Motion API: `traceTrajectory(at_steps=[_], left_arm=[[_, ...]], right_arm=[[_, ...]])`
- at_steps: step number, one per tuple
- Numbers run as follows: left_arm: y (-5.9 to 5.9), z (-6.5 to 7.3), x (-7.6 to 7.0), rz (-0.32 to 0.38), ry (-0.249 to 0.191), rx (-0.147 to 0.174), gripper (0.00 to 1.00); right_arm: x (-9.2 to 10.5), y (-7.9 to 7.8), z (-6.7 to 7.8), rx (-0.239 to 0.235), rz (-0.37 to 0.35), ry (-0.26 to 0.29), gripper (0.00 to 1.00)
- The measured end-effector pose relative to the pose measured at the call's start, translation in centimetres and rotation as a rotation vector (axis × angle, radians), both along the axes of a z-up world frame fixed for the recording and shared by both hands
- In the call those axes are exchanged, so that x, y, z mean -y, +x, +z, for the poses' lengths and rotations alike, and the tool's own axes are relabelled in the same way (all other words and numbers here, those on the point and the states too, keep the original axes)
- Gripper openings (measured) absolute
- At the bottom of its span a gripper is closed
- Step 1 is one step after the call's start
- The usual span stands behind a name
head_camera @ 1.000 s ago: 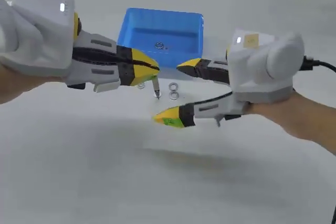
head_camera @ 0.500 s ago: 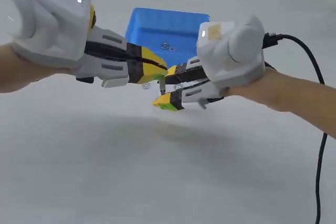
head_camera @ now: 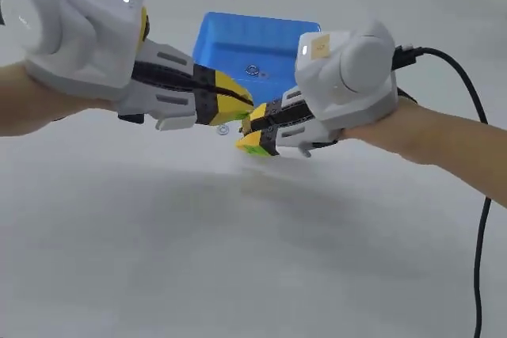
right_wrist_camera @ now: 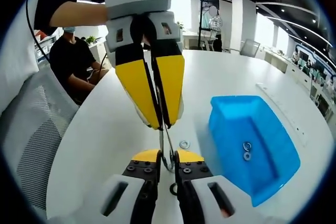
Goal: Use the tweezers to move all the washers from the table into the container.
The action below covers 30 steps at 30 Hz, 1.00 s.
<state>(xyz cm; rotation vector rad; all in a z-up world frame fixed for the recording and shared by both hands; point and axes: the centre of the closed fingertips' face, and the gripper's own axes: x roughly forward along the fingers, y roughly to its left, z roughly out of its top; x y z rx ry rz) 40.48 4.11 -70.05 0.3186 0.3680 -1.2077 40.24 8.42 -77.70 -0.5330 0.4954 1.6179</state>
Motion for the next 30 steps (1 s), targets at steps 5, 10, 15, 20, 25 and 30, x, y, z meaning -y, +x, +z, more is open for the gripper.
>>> traceTrajectory(at_steps=[5,10,15,20,25,30], left_arm=[[-0.1,0.0,0.2,0.002,0.005,0.004,0.05],[0.2,0.1,0.2,0.017,0.008,0.014,0.05],[0.4,0.0,-0.1,0.021,0.049,0.062,0.07],[1.2,1.1,-0.9,0.075,0.014,0.097,0.22],[0.5,1.1,-1.7,0.081,0.019,0.077,0.27],[0.4,1.5,-2.7,0.179,-0.016,0.108,0.47]], right_arm=[[0.0,0.0,0.0,0.03,0.004,0.0,0.1],[0.1,0.2,0.0,0.029,-0.008,0.008,0.1],[0.0,0.3,0.1,0.021,-0.03,0.03,0.1],[0.1,0.3,0.1,0.021,-0.037,0.031,0.1],[0.2,0.5,0.4,0.016,-0.052,0.036,0.1],[0.3,0.5,1.3,0.015,-0.066,0.049,0.1]])
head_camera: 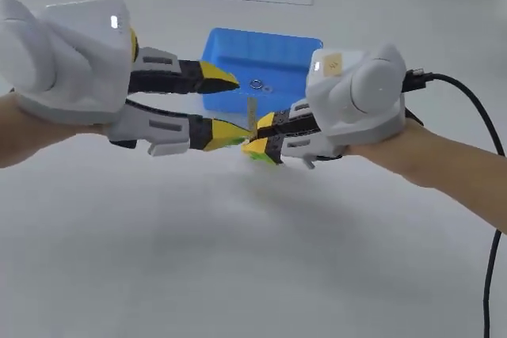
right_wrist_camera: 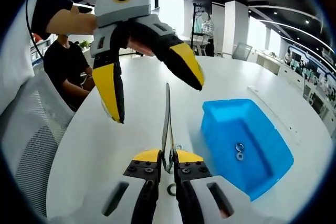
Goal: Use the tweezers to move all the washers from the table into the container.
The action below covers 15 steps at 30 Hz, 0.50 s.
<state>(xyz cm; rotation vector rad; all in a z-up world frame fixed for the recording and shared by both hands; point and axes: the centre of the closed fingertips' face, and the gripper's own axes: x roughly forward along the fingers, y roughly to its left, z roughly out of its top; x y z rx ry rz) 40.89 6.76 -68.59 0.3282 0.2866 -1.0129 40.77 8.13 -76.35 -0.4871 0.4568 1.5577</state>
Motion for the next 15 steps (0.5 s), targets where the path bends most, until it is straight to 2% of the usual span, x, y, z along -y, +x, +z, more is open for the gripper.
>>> traceTrajectory(at_steps=[2,3,7,13,15], left_arm=[[-0.1,0.2,-0.5,0.052,-0.023,-0.002,0.55],[-0.4,0.2,-0.6,0.056,-0.024,-0.005,0.57],[-1.6,0.5,-0.9,0.094,-0.08,-0.034,0.65],[-3.2,0.0,-2.1,0.146,-0.095,-0.076,0.8],[-3.5,0.1,-2.4,0.167,-0.107,-0.08,0.86]], right_arm=[[0.0,0.0,0.6,-0.001,-0.006,0.011,0.1],[0.0,-0.1,0.9,0.001,-0.008,0.015,0.1],[0.2,-0.1,1.8,0.01,-0.01,0.021,0.1],[0.4,-0.2,3.2,0.028,-0.004,0.027,0.1],[0.5,-0.3,3.8,0.032,-0.003,0.033,0.1]])
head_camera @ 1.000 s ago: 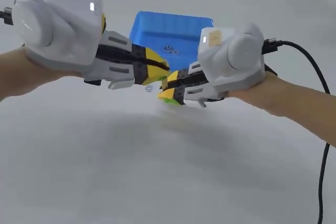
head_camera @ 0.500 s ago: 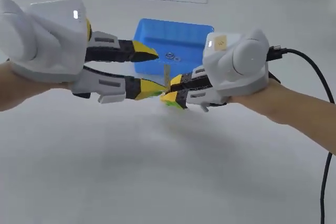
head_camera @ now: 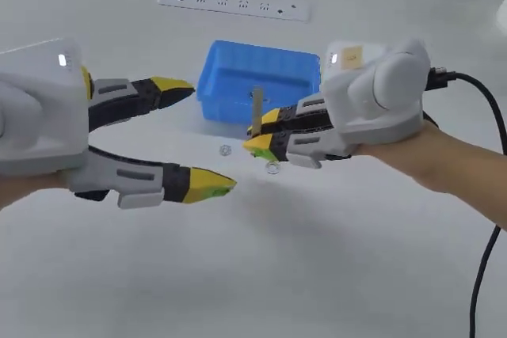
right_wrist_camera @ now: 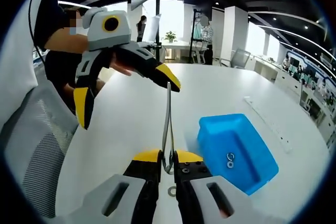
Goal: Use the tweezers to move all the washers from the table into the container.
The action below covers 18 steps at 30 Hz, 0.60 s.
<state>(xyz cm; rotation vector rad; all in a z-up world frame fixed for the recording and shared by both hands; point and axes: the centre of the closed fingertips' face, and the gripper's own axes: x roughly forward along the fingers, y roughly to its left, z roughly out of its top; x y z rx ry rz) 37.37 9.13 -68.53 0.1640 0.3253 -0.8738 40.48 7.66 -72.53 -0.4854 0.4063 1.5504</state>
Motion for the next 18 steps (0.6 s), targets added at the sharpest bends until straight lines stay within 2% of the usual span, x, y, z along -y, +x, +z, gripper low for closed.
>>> traceTrajectory(at_steps=[4,7,12,15,17,18], left_arm=[[-0.3,0.1,-0.4,0.04,-0.024,-0.005,0.94],[-0.3,0.5,-0.7,0.087,-0.072,-0.003,0.99],[-0.3,0.7,-1.2,0.121,-0.096,0.003,0.99],[-0.3,0.6,-1.5,0.145,-0.103,-0.003,0.99],[-0.4,0.5,-1.6,0.167,-0.124,-0.024,1.0],[-0.4,0.5,-1.7,0.172,-0.125,-0.023,1.0]], right_arm=[[0.0,0.1,1.1,0.016,0.005,0.007,0.1],[-0.1,0.4,1.9,0.019,-0.001,0.018,0.1],[-0.2,1.1,3.7,0.028,-0.001,0.042,0.1],[-0.4,2.4,5.1,0.038,-0.019,0.07,0.1],[-0.5,3.2,5.7,0.038,-0.032,0.088,0.1],[-0.5,4.0,6.0,0.043,-0.045,0.095,0.1]])
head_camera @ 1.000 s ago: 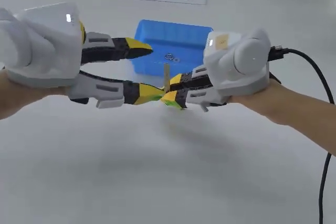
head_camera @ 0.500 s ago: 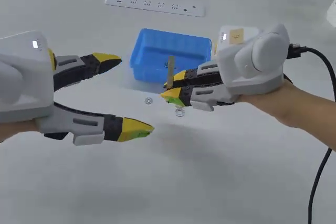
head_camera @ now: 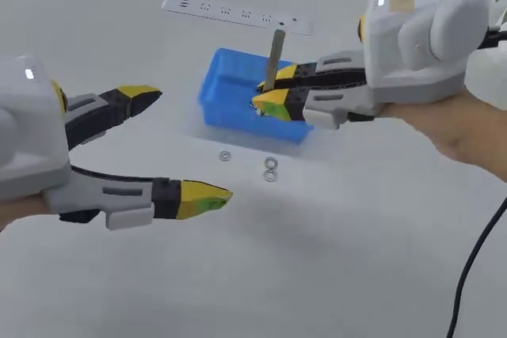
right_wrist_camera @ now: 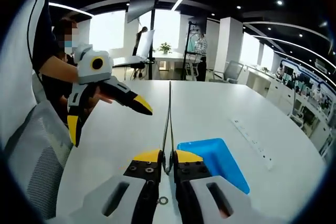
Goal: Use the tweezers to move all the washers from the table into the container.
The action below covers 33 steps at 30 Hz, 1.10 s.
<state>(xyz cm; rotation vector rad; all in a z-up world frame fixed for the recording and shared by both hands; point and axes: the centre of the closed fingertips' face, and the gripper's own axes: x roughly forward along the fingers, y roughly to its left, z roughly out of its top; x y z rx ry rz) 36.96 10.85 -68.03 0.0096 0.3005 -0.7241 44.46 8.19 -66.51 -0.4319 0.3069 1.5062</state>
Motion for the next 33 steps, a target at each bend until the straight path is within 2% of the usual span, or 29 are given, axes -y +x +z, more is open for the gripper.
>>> traceTrajectory(at_steps=[6,11,13,18,20,21,25,33], left_arm=[[-0.5,-0.1,0.0,-0.009,-0.004,-0.002,1.0],[-0.8,0.1,0.1,-0.009,-0.002,0.001,1.0],[-1.0,-0.2,0.0,-0.008,0.006,-0.007,1.0],[-1.3,-0.7,-0.4,0.011,0.007,-0.027,1.0],[-1.4,-0.8,-0.7,0.018,0.007,-0.032,1.0],[-1.4,-0.8,-0.8,0.021,0.002,-0.035,1.0],[-1.5,-1.1,-1.3,0.033,0.005,-0.047,1.0],[-1.3,-1.3,-1.4,0.032,0.006,-0.057,1.0]], right_arm=[[0.3,3.9,0.2,0.011,-0.069,0.011,0.1],[0.2,6.3,-1.1,0.02,-0.09,-0.016,0.1],[0.0,7.0,-2.4,0.022,-0.094,-0.04,0.1],[-0.8,7.0,-5.2,0.016,-0.075,-0.078,0.1],[-1.2,6.9,-6.0,0.017,-0.065,-0.075,0.1],[-1.4,6.9,-6.2,0.004,-0.069,-0.067,0.1],[-1.9,7.2,-7.4,0.004,-0.082,-0.079,0.1],[-2.3,7.7,-8.8,0.022,-0.068,-0.108,0.1]])
